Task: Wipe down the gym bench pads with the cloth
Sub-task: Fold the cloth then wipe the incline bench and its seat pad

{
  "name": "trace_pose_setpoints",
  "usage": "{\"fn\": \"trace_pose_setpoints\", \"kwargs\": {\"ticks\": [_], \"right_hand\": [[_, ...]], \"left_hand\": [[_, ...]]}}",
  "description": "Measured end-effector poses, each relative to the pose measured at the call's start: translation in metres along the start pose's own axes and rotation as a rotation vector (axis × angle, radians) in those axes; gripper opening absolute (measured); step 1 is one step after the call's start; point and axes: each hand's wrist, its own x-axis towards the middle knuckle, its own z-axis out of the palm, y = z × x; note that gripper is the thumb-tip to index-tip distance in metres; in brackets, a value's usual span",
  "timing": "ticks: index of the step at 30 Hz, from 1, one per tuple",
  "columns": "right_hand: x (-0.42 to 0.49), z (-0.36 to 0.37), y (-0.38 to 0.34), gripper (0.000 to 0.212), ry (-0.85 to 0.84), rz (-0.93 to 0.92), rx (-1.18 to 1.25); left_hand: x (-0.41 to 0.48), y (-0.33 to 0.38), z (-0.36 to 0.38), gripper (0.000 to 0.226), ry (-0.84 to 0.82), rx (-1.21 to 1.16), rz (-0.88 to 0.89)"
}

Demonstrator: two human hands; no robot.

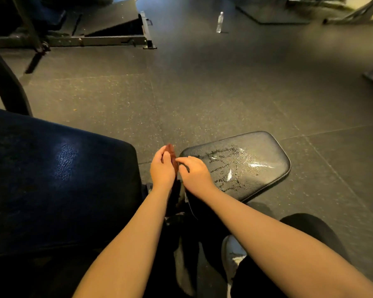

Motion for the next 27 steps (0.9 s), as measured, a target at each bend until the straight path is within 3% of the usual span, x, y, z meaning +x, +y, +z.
{"fn": "trace_pose_setpoints", "kwargs": {"ticks": [6, 9, 15, 27], "right_hand": [[-0.004, -0.002, 0.021, 0.033, 0.095, -0.065, -0.383], [-0.006, -0.002, 0.021, 0.035, 0.084, -0.085, -0.398], [-0.009, -0.013, 0.033, 0.042, 0.064, -0.033, -0.34], [-0.022, -0.016, 0.04, 0.045, -0.001, -0.071, -0.329]], "left_hand": [[0.016, -0.041, 0.037, 0.045, -0.32, 0.154, -0.003], [0.014, -0.046, 0.039, 0.044, -0.309, 0.133, -0.005], [-0.045, -0.072, 0.023, 0.04, -0.278, 0.385, 0.228], [-0.023, -0.053, 0.028, 0.043, -0.388, 0.333, 0.184]]}}
